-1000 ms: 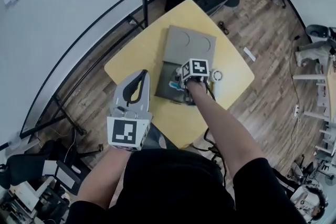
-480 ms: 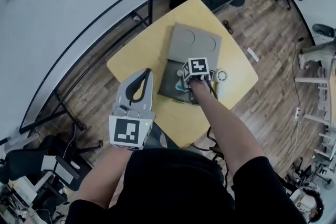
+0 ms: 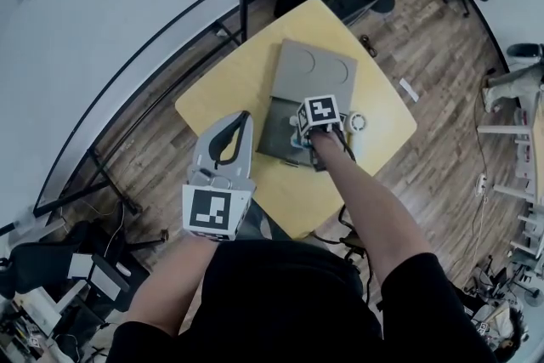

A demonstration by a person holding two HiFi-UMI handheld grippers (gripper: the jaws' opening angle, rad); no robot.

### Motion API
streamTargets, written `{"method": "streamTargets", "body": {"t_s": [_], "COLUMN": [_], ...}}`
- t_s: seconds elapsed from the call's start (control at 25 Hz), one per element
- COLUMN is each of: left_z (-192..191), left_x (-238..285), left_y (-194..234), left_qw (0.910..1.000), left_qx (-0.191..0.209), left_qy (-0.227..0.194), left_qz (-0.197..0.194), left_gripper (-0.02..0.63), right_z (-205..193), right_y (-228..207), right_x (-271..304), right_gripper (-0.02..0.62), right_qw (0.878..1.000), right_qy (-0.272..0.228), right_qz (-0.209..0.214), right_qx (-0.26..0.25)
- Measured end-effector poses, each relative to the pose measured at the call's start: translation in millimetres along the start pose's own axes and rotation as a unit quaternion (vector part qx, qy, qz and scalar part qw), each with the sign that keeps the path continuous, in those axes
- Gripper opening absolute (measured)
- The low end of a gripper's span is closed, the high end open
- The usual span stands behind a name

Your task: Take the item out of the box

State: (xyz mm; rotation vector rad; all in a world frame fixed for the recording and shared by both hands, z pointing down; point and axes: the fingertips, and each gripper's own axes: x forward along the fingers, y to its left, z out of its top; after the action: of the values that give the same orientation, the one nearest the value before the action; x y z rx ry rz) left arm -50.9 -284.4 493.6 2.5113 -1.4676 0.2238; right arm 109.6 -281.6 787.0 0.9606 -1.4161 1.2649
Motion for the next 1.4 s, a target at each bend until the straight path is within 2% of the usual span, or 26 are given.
{"method": "streamTargets", "body": {"t_s": [0.16,0.36,0.64,0.8,0.96,1.24,1.4], "left_z": [8,24,51,67,78,94,102], "left_x": [0,0,7,12,17,25,27], "left_y": [-5,-16,-37,-48,-59,-76,-85], "left_qw": [0.9998,0.9992,0.9974,0.9955,0.9935,0.9925,0.9916], "left_qx": [0.007,0.013,0.027,0.038,0.049,0.052,0.055], "left_qy": [-0.016,-0.036,-0.058,-0.072,-0.082,-0.077,-0.079], "left_qz": [-0.004,-0.014,-0.035,-0.049,-0.062,-0.079,-0.086], "left_gripper": [0.002,0.002,0.002,0.002,0.002,0.002,0.002], "right_z": [6,20,33,32,22,-3,-15], "right_y": [3,9,22,30,36,49,52], "right_x": [-25,-75,-168,-226,-277,-336,-363], "right_gripper": [0.092,0.092,0.091,0.091,0.091,0.091,0.091], "right_qw": [0.999,0.996,0.977,0.958,0.933,0.897,0.865], "right_qy": [-0.023,-0.079,-0.188,-0.265,-0.343,-0.428,-0.486], "right_qz": [-0.003,-0.003,-0.009,-0.015,-0.023,-0.021,-0.041], "right_qx": [-0.022,-0.052,-0.099,-0.108,-0.110,-0.108,-0.118]}}
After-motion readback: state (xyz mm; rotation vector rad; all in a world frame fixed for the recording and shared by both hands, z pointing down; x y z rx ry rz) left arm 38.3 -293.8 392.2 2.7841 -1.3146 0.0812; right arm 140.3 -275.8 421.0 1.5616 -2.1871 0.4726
